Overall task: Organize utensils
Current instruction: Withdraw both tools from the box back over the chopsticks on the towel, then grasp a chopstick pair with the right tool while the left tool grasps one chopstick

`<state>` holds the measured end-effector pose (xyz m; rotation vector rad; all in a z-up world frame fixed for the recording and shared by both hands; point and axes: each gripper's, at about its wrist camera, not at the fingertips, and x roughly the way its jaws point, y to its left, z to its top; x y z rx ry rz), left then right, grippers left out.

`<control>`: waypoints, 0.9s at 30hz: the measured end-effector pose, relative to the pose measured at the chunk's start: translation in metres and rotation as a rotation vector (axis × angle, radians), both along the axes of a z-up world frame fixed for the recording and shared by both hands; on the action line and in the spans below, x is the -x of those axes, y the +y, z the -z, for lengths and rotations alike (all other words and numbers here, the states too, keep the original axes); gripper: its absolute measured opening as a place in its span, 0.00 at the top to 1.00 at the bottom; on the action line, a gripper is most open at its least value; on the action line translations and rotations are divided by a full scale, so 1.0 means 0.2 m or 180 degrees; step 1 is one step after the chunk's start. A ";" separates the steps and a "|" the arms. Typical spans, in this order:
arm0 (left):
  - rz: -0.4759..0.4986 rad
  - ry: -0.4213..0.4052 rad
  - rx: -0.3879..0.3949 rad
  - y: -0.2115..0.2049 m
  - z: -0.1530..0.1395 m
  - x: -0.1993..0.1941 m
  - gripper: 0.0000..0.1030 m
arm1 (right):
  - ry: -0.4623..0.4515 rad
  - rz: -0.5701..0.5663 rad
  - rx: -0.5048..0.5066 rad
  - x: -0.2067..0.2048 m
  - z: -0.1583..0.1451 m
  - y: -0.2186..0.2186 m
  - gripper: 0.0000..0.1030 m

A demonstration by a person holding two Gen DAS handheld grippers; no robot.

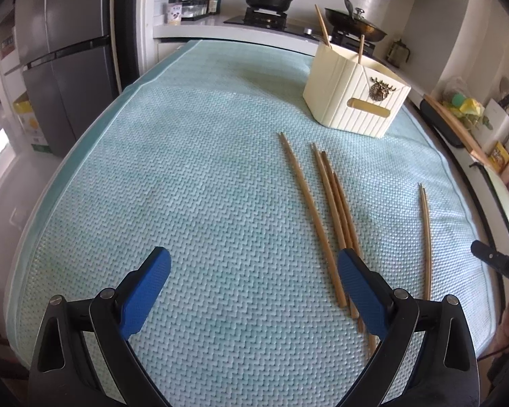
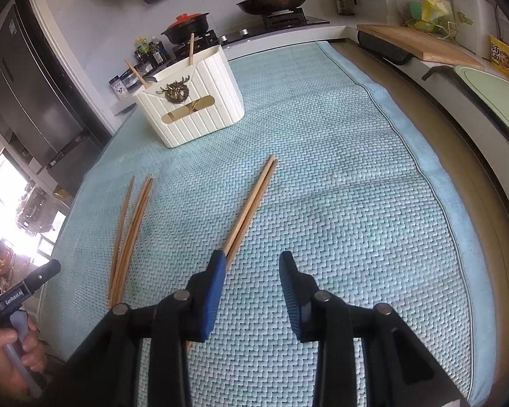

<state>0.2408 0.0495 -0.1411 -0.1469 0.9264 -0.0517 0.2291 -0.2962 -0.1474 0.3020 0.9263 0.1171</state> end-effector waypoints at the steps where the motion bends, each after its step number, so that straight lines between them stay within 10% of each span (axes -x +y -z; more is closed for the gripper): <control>1: 0.0016 0.0024 -0.0022 -0.01 0.01 -0.04 0.04 | 0.0010 -0.0001 0.0006 -0.01 0.01 0.00 0.68; 17: 0.0086 0.0315 -0.0422 -0.15 0.15 -0.68 0.04 | 0.0093 -0.0087 0.0252 -0.23 0.06 0.03 0.68; 27: 0.0114 0.0364 -0.0775 -0.13 0.25 -0.70 0.04 | 0.0256 -0.0334 0.0612 -0.53 0.22 0.22 0.68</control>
